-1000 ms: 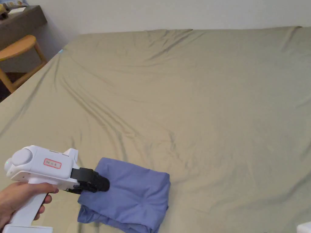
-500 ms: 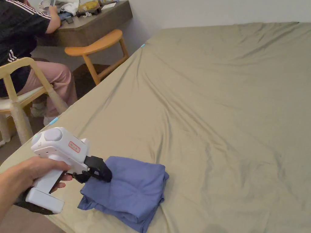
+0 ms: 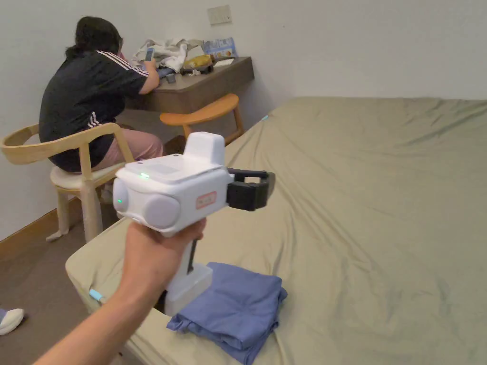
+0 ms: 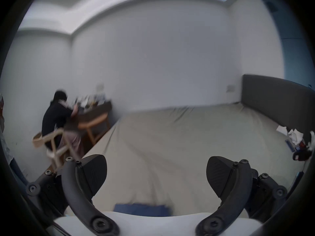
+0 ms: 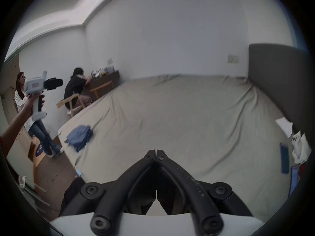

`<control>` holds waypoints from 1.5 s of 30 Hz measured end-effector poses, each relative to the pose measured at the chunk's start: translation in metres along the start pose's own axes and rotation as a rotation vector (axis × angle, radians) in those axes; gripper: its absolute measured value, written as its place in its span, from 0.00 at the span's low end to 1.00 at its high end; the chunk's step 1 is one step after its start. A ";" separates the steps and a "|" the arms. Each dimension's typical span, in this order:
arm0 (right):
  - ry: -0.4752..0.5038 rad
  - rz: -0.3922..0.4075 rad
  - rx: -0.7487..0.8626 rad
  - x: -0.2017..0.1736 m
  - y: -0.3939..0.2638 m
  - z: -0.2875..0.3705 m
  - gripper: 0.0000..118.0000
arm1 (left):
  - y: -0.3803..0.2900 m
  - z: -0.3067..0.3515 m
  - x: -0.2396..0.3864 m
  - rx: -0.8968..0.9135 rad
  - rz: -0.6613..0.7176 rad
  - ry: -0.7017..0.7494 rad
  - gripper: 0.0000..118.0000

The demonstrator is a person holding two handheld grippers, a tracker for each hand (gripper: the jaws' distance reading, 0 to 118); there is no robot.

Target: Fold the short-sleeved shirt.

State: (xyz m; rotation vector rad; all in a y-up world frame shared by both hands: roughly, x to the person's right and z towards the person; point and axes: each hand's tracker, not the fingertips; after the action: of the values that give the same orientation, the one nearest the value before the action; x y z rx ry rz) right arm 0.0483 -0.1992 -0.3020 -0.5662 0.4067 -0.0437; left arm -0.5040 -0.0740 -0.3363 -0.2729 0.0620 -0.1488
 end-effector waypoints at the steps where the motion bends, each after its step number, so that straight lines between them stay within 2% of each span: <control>1: -0.021 0.006 0.044 0.003 0.007 0.006 0.00 | 0.001 0.008 0.025 0.056 0.011 -0.002 0.95; 3: -0.066 0.038 0.115 0.009 0.027 0.018 0.00 | -0.002 0.021 0.073 0.172 0.055 -0.061 0.85; 4: -0.084 0.048 0.149 0.012 0.034 0.023 0.00 | -0.006 0.027 0.094 0.210 0.077 -0.072 0.76; 6: -0.150 0.085 0.212 0.017 0.045 0.037 0.00 | -0.016 0.036 0.143 0.257 0.121 -0.043 0.71; 8: -0.194 0.087 0.275 0.022 0.049 0.049 0.00 | -0.026 0.042 0.173 0.262 0.124 -0.088 0.63; 9: -0.226 0.094 0.301 0.026 0.049 0.056 0.00 | -0.028 0.045 0.190 0.259 0.134 -0.061 0.47; 10: -0.250 0.089 0.310 0.029 0.048 0.062 0.00 | -0.030 0.047 0.199 0.260 0.142 -0.063 0.15; 11: -0.269 0.085 0.323 0.031 0.049 0.069 0.00 | -0.033 0.049 0.205 0.265 0.168 -0.081 0.00; 14: -0.398 0.144 0.350 0.036 0.040 0.083 0.00 | -0.035 0.053 0.222 0.245 0.177 -0.006 0.00; 15: -0.412 0.132 0.355 0.039 0.041 0.088 0.00 | -0.034 0.052 0.224 0.231 0.180 -0.055 0.00; 18: -0.418 0.097 0.366 0.046 0.044 0.099 0.00 | -0.032 0.055 0.236 0.238 0.108 -0.046 0.00; 21: -0.476 0.119 0.384 0.059 0.045 0.102 0.00 | -0.027 0.058 0.243 0.255 0.077 -0.054 0.00; 24: -0.485 0.087 0.391 0.066 0.048 0.104 0.00 | -0.017 0.063 0.248 0.281 0.053 -0.065 0.00; 31: -0.499 0.054 0.416 0.070 0.051 0.108 0.00 | -0.007 0.062 0.246 0.280 0.102 -0.090 0.00; 33: -0.458 0.022 0.414 0.075 0.056 0.109 0.00 | -0.007 0.063 0.247 0.281 0.097 -0.091 0.00; 34: -0.456 0.001 0.423 0.077 0.057 0.110 0.04 | -0.007 0.062 0.248 0.281 0.097 -0.095 0.02; 35: -0.459 -0.016 0.440 0.076 0.056 0.112 0.21 | -0.007 0.062 0.248 0.273 0.105 -0.099 0.13; 36: -0.458 -0.010 0.441 0.078 0.058 0.113 0.52 | -0.007 0.062 0.248 0.270 0.115 -0.104 0.36; 37: -0.444 -0.009 0.438 0.080 0.061 0.113 0.92 | -0.006 0.061 0.248 0.264 0.117 -0.111 0.71; 38: -0.417 -0.020 0.424 0.082 0.064 0.112 1.00 | -0.005 0.058 0.249 0.254 0.116 -0.113 0.96; 39: -0.399 -0.024 0.406 0.081 0.067 0.113 1.00 | -0.005 0.058 0.251 0.257 0.117 -0.103 1.00; 40: -0.326 -0.003 0.456 0.084 0.067 0.114 1.00 | -0.005 0.058 0.251 0.260 0.111 -0.101 1.00; 41: -0.343 -0.015 0.447 0.091 0.068 0.116 1.00 | -0.004 0.063 0.254 0.305 0.116 -0.109 1.00; 42: -0.315 -0.043 0.469 0.091 0.069 0.117 1.00 | -0.001 0.062 0.254 0.287 0.102 -0.098 1.00; 45: -0.452 -0.101 0.465 0.088 0.078 0.118 1.00 | 0.004 0.064 0.256 0.302 0.091 -0.108 1.00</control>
State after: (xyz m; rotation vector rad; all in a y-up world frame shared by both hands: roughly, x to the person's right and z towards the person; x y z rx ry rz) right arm 0.1696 -0.0860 -0.2851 -0.1253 -0.0770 -0.1017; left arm -0.2454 -0.0931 -0.2860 0.0242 -0.0549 -0.0510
